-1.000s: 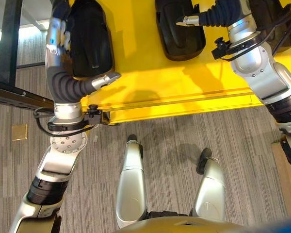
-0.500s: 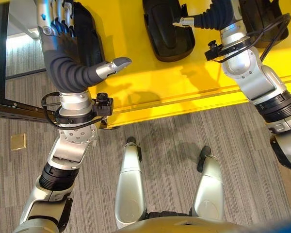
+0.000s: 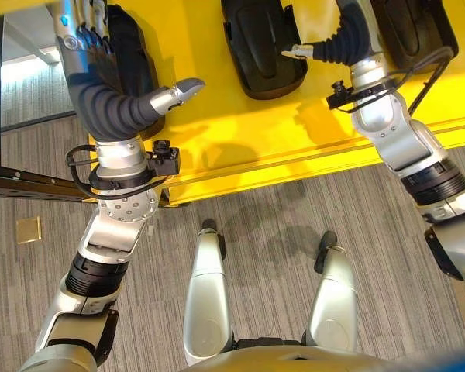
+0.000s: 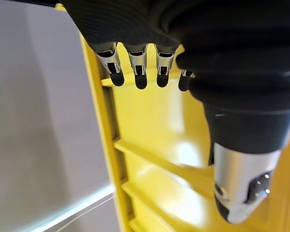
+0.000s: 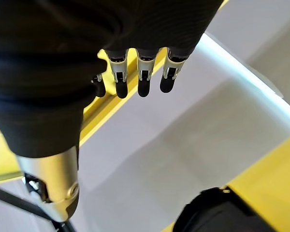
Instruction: Move parts from the plastic box to the shelf.
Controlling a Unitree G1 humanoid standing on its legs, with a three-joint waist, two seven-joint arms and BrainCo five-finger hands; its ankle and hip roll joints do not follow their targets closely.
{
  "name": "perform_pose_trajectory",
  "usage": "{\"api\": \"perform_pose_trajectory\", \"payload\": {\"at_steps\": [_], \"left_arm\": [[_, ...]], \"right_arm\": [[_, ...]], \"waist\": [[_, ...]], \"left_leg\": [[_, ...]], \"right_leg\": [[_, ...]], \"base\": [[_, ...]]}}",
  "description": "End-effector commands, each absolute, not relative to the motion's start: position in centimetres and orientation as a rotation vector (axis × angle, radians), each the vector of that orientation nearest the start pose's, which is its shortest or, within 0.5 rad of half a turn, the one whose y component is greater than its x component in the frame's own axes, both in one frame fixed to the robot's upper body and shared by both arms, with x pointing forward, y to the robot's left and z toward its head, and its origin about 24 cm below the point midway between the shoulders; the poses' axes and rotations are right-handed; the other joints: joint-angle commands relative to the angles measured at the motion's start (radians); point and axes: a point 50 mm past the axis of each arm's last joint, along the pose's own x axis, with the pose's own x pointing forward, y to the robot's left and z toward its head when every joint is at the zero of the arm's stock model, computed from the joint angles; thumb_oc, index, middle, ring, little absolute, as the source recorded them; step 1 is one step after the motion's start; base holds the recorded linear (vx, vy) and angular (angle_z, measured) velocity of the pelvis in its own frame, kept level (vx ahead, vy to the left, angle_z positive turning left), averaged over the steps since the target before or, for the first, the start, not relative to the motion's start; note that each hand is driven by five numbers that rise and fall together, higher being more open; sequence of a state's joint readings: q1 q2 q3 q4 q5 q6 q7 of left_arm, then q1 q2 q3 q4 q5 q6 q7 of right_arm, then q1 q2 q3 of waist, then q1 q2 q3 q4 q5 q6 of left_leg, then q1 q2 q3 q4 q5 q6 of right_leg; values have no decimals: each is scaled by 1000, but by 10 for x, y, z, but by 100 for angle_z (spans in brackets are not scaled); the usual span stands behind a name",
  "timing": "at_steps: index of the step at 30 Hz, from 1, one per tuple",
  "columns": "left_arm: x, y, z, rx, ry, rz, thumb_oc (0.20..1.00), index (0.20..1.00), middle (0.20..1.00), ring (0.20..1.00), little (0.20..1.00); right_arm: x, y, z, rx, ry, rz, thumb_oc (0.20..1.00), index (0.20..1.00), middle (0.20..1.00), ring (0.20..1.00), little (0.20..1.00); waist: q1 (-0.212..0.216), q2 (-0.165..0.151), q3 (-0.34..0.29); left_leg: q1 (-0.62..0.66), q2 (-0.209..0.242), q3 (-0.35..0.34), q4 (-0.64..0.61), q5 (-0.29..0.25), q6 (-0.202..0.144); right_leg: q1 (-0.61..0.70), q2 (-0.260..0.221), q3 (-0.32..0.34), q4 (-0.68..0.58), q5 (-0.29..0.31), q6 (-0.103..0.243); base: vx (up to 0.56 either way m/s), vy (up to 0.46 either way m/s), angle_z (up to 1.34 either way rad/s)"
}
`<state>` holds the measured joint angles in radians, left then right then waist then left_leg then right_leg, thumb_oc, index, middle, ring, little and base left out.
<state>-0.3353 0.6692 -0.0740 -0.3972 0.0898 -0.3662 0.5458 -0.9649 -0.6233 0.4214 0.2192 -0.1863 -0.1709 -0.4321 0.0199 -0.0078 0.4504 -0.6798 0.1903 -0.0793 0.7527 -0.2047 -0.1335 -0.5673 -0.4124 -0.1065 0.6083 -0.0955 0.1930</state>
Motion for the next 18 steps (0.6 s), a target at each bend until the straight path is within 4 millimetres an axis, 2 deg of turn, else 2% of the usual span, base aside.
{"api": "perform_pose_trajectory", "payload": {"at_steps": [1, 3, 4, 5, 6, 8, 10, 12, 13, 18], "left_arm": [[219, 170, 257, 465, -1280, 154, 1000, 1000, 1000, 1000, 1000], [214, 178, 249, 664, -1276, 176, 1000, 1000, 1000, 1000, 1000], [213, 178, 248, 667, -1276, 178, 1000, 1000, 1000, 1000, 1000], [211, 182, 241, 791, -1252, 153, 1000, 1000, 1000, 1000, 1000], [208, 183, 236, 833, -1240, 129, 1000, 1000, 1000, 1000, 1000], [202, 184, 213, 1002, -1148, -8, 1000, 1000, 1000, 1000, 1000], [201, 185, 199, 1016, -1073, -69, 1000, 1000, 1000, 1000, 1000], [201, 186, 194, 1034, -1054, -88, 1000, 1000, 1000, 1000, 1000], [202, 186, 179, 1065, -977, -145, 1000, 1000, 1000, 1000, 1000], [202, 187, 160, 1121, -890, -218, 1000, 1000, 1000, 1000, 1000]], "right_arm": [[327, -130, 315, -643, -1132, -170, 1000, 1000, 1000, 1000, 1000], [324, -137, 311, -622, -1132, -197, 1000, 1000, 1000, 1000, 1000], [324, -137, 310, -620, -1132, -196, 1000, 1000, 1000, 1000, 1000], [323, -140, 307, -616, -1133, -204, 1000, 1000, 1000, 1000, 1000], [322, -142, 306, -616, -1135, -208, 1000, 1000, 1000, 1000, 1000], [319, -144, 305, -607, -1146, -217, 1000, 1000, 1000, 1000, 1000], [319, -145, 306, -609, -1149, -218, 1000, 1000, 1000, 1000, 1000], [319, -145, 306, -608, -1151, -217, 1000, 1000, 1000, 1000, 1000], [319, -145, 307, -600, -1155, -222, 1000, 1000, 1000, 1000, 1000], [319, -144, 308, -594, -1162, -228, 1000, 1000, 1000, 1000, 1000]], "waist": [[19, 14, -22], [24, 23, -20], [24, 21, -21], [29, 28, -18], [32, 31, -18], [39, 39, -16], [42, 41, -13], [42, 41, -15], [40, 41, -13], [38, 40, -13]], "left_leg": [[20, -8, 17, -72, 69, 29], [20, -7, 17, -68, 61, 28], [17, -8, 17, -71, 69, 30], [17, -9, 17, -67, 62, 29], [17, -9, 18, -66, 62, 30], [12, -13, 17, -67, 71, 31], [16, -13, 17, -65, 65, 30], [13, -14, 18, -72, 76, 32], [17, -14, 20, -67, 65, 31], [13, -14, 23, -76, 79, 34]], "right_leg": [[-56, 18, 33, 161, -70, -63], [-56, 17, 34, 167, -78, -60], [-59, 17, 34, 163, -70, -61], [-58, 16, 34, 168, -77, -58], [-58, 15, 34, 168, -79, -58], [-59, 16, 35, 168, -72, -57], [-57, 14, 38, 173, -81, -55], [-62, 14, 38, 168, -71, -56], [-60, 14, 41, 175, -81, -55], [-68, 14, 43, 170, -70, -57]], "base": [[16, 0, -5], [8, -1, -2], [0, 0, 0], [0, 0, 0], [0, 0, 0], [4, -6, 4], [11, -2, 2], [0, 0, 0], [0, 0, 0], [0, 0, 0]]}}
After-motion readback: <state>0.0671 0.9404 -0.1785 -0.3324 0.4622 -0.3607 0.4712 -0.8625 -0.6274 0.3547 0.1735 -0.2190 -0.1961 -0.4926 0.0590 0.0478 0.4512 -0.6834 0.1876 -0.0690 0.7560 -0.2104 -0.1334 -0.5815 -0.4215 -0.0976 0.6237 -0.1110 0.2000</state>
